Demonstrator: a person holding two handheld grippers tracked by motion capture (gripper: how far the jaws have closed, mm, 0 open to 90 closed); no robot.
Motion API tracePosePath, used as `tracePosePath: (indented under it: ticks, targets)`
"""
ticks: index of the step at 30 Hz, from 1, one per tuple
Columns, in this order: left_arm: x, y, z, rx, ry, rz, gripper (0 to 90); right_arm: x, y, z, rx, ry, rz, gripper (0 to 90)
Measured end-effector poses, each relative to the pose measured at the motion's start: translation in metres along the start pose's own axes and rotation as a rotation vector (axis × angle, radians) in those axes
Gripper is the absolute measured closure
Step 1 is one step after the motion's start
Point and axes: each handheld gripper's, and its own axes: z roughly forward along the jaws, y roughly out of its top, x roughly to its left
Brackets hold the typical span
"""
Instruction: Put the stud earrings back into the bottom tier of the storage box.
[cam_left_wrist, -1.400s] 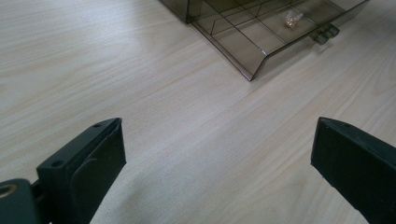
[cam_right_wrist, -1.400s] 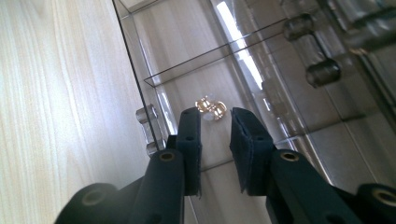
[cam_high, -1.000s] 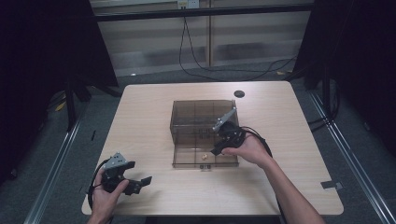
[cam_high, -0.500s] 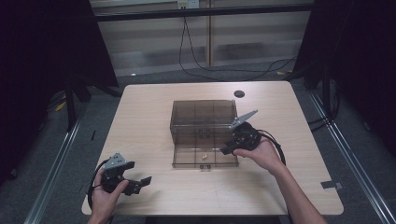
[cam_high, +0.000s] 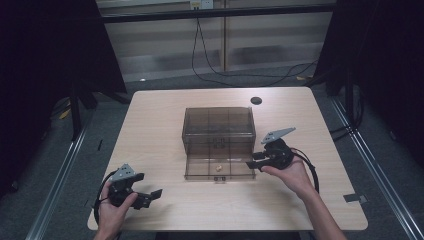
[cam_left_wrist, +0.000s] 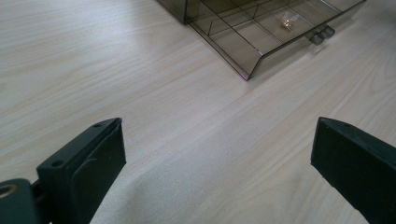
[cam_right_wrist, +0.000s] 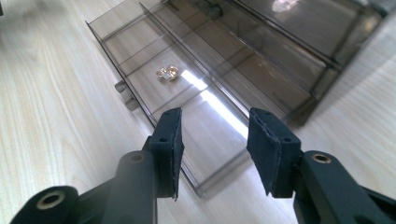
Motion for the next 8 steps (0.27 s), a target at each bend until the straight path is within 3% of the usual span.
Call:
tracePosePath:
  ticks: [4, 7, 8]
  targets:
    - [0.001, 0.0, 0.0, -0.003, 0.004, -0.002, 3.1, -0.003, -0.011, -0.005, -0.05, -0.024, 0.03, 53.1]
    - [0.001, 0.0, -0.001, 0.0, 0.005, 0.004, 3.1, -0.005, -0.014, -0.009, -0.055, -0.046, 0.042, 51.3]
    - [0.001, 0.0, -0.002, -0.002, 0.006, 0.002, 3.1, -0.006, -0.016, -0.012, -0.082, -0.052, 0.051, 47.6]
